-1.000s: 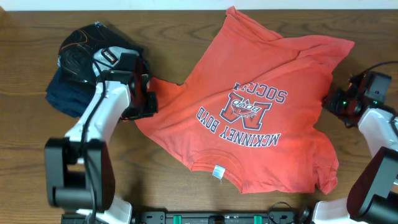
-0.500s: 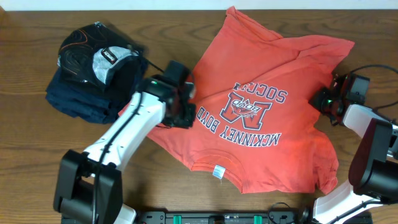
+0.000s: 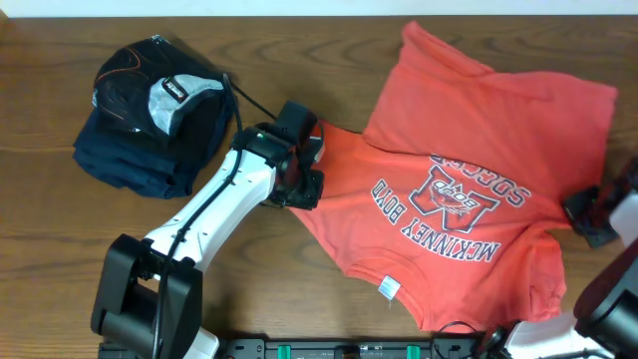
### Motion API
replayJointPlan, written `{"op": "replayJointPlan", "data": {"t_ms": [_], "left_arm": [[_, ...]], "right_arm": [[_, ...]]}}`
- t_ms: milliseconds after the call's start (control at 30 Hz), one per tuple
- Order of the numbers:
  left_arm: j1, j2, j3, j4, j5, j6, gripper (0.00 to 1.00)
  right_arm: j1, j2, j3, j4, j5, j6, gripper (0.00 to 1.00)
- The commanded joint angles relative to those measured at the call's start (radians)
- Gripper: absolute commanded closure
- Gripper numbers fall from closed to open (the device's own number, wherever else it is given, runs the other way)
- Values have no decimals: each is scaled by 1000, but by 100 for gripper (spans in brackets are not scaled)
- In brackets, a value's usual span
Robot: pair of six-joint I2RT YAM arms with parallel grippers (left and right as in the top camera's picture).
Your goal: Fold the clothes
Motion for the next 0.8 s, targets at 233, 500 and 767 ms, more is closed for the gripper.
{"op": "replayJointPlan", "data": {"t_ms": [233, 500, 767], "left_arm": [[-15, 150, -10, 77, -10, 14, 71], [-6, 274, -10, 150, -179, 13, 94], [148, 339, 0, 73, -369, 12, 94]], "right_arm": [[-50, -400, -8, -3, -93, 37, 69], [-6, -465, -8, 21, -435, -89, 75], [135, -460, -8, 26, -451, -150, 75]]}}
